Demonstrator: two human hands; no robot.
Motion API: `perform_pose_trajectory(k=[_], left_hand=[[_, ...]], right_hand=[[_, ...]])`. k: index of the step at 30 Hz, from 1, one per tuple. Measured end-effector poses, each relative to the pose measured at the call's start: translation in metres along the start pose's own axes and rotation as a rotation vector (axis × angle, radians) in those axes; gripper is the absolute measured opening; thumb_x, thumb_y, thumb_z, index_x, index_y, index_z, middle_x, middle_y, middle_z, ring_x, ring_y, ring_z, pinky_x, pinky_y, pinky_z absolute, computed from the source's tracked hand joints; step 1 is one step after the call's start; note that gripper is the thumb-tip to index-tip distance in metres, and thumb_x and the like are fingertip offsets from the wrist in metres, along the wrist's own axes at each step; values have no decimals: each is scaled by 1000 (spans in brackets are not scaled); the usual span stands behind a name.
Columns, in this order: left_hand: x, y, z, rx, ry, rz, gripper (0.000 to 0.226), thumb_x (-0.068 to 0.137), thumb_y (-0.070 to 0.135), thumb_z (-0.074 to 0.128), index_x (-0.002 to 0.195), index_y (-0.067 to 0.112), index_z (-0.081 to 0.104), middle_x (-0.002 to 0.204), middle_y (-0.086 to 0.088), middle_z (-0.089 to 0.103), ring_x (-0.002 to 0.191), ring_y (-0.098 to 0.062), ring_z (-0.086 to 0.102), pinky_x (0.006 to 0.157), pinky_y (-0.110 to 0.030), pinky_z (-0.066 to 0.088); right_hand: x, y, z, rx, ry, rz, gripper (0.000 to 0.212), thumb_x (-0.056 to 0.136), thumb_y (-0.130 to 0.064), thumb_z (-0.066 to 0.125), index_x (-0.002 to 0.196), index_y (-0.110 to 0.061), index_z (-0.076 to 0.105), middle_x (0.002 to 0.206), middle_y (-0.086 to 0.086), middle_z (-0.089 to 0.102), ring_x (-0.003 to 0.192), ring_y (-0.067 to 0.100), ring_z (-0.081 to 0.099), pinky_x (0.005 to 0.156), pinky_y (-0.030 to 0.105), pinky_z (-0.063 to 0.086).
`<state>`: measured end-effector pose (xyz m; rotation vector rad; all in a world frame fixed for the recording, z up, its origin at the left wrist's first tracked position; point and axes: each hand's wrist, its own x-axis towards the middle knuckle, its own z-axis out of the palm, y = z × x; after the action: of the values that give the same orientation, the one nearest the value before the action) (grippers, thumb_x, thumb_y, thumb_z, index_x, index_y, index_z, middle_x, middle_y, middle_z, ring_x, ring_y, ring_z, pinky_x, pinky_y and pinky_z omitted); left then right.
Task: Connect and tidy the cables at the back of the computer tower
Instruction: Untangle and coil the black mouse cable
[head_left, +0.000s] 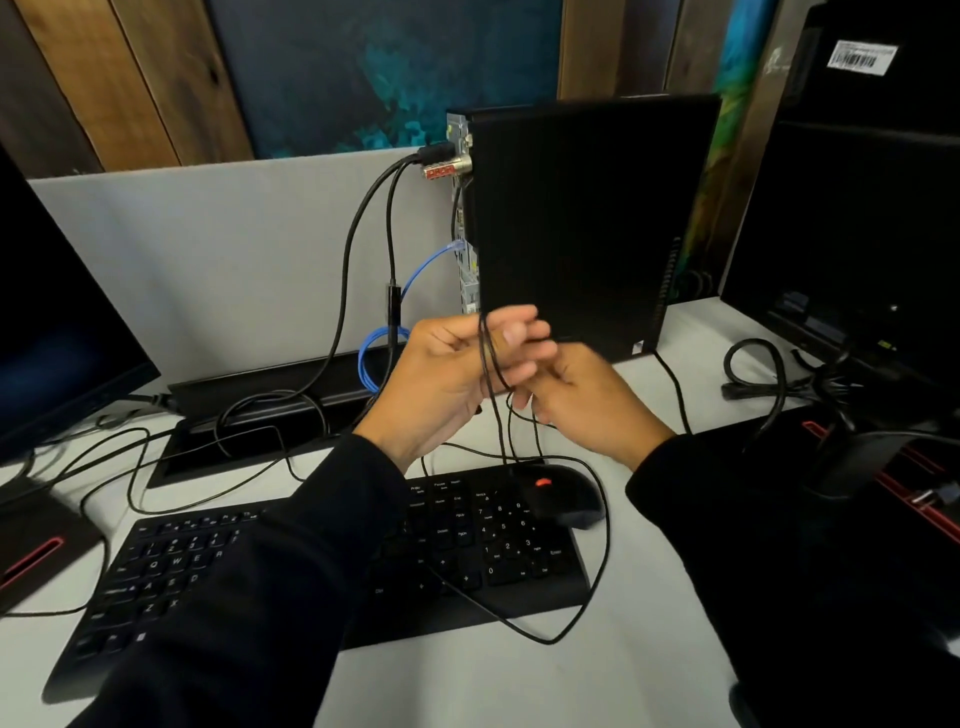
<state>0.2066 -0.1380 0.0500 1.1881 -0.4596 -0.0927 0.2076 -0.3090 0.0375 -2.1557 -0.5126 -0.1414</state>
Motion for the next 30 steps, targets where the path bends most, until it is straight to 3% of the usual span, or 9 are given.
perform_pose_trajectory(k=[3,6,8,10,12,13,19,24,30], left_hand=[[4,-9,-5,-120,132,45,32,89,12,64,120,2,68,114,-17,75,114,-33,70,94,-35,59],[5,-13,-16,-72,226,31,33,93,6,63,125,-1,65,120,-18,73,118,-32,68,95,-43,59],[4,-16,-22,-6,280,-4,36,91,8,67,126,0,66,118,-17,74,118,-30,69,92,-45,60],[1,-17,-23,55,301,-51,41,83,13,73,123,2,68,113,-15,75,115,-29,70,89,-45,61],[0,-20,-24,111,292,-94,36,85,10,73,120,3,70,108,-14,77,109,-28,73,88,-46,61],[-1,-21,-24,140,284,-112,31,88,7,72,119,3,70,105,-14,77,106,-27,74,89,-48,60],[-5,-14,-28,344,216,-154,24,89,6,74,113,7,74,102,-13,78,100,-29,76,93,-55,58],[-3,-1,-21,524,20,-206,22,89,9,77,110,3,76,101,-15,78,99,-25,75,88,-47,61],[-9,10,-19,452,-184,-330,31,84,11,76,113,2,74,110,-19,75,106,-32,74,85,-45,63]], right_hand=[[0,4,0,-238,-201,-4,22,109,-32,43,105,-27,65,80,-2,70,75,6,64,74,27,48],[-1,3,-7,-433,-349,26,33,107,-40,48,139,-40,57,79,-16,56,81,4,52,81,31,45],[-1,-8,-10,-505,-409,9,30,105,-37,52,133,-36,64,76,-19,49,75,1,48,76,30,42],[-1,-20,-11,-548,-420,-46,17,104,-28,56,102,-26,73,69,-14,48,68,5,49,69,29,41],[-2,-29,-12,-615,-392,-103,28,101,-20,60,73,-21,63,61,-8,48,60,8,45,62,30,40],[-1,-31,-13,-627,-379,-104,29,99,-19,61,71,-21,61,61,-7,50,61,7,46,63,32,43],[-2,-38,-33,-582,-280,-125,20,99,-29,63,80,-28,66,71,-9,59,70,9,57,71,42,56],[2,-33,-33,-415,-75,-363,12,96,-19,69,91,-27,77,81,-10,64,76,6,59,69,21,46],[5,-4,-25,-287,165,-374,9,91,-29,76,90,-22,81,81,-10,67,76,11,63,69,29,52]])
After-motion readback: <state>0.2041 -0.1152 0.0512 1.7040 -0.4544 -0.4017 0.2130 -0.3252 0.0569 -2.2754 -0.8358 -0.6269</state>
